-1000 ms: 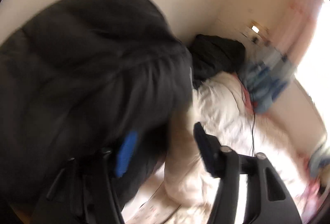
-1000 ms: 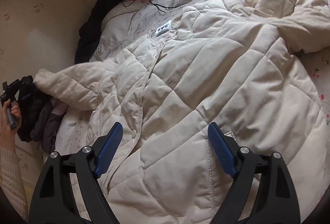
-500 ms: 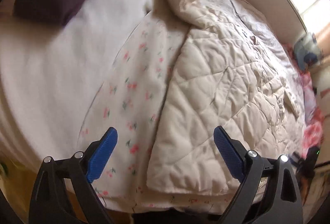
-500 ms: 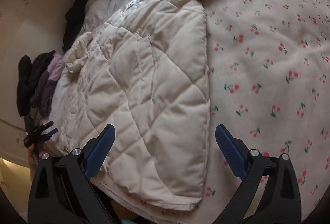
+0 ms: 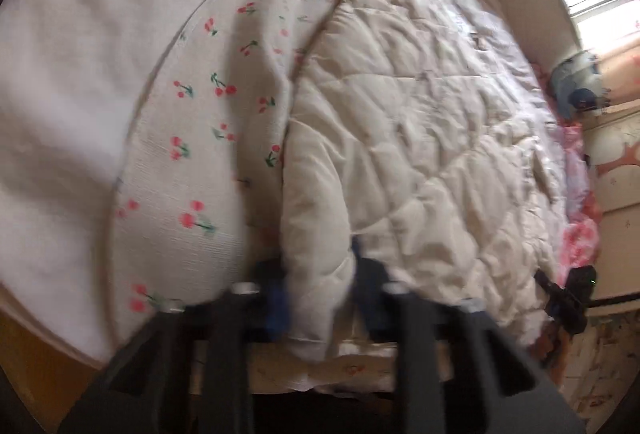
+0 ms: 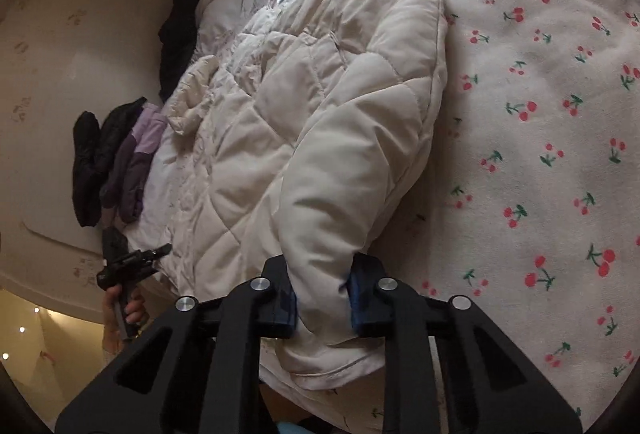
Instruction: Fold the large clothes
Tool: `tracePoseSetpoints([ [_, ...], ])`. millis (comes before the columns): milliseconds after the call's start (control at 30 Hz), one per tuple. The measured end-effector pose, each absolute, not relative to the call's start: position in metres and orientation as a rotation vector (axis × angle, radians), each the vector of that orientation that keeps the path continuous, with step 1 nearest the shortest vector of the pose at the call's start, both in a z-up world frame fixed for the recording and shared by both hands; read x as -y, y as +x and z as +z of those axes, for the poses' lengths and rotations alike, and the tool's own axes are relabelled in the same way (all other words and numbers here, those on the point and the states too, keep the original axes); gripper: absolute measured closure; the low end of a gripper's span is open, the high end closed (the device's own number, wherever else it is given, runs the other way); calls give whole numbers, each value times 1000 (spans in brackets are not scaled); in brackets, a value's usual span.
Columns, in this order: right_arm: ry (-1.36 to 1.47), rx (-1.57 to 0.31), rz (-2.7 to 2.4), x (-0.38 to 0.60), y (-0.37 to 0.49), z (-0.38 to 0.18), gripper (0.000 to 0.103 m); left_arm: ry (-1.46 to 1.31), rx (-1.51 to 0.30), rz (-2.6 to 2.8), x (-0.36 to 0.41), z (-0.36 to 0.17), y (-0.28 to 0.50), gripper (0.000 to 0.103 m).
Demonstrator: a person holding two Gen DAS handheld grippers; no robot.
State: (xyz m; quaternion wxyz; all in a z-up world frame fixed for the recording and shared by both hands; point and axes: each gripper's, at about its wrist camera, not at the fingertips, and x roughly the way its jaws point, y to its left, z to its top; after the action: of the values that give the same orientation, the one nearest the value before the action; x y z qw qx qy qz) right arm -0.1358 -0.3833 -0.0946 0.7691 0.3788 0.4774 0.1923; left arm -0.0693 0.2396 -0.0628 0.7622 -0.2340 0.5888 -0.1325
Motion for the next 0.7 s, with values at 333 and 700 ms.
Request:
tracePoseSetpoints([
  [333,791,-714,546,411,-163,52,91,-556,-1075,-431,-239,42,-85,91],
  [700,230,-1292,301,375,-210,-51,69,-396,-1300,-172,-293,-36,-101,81],
])
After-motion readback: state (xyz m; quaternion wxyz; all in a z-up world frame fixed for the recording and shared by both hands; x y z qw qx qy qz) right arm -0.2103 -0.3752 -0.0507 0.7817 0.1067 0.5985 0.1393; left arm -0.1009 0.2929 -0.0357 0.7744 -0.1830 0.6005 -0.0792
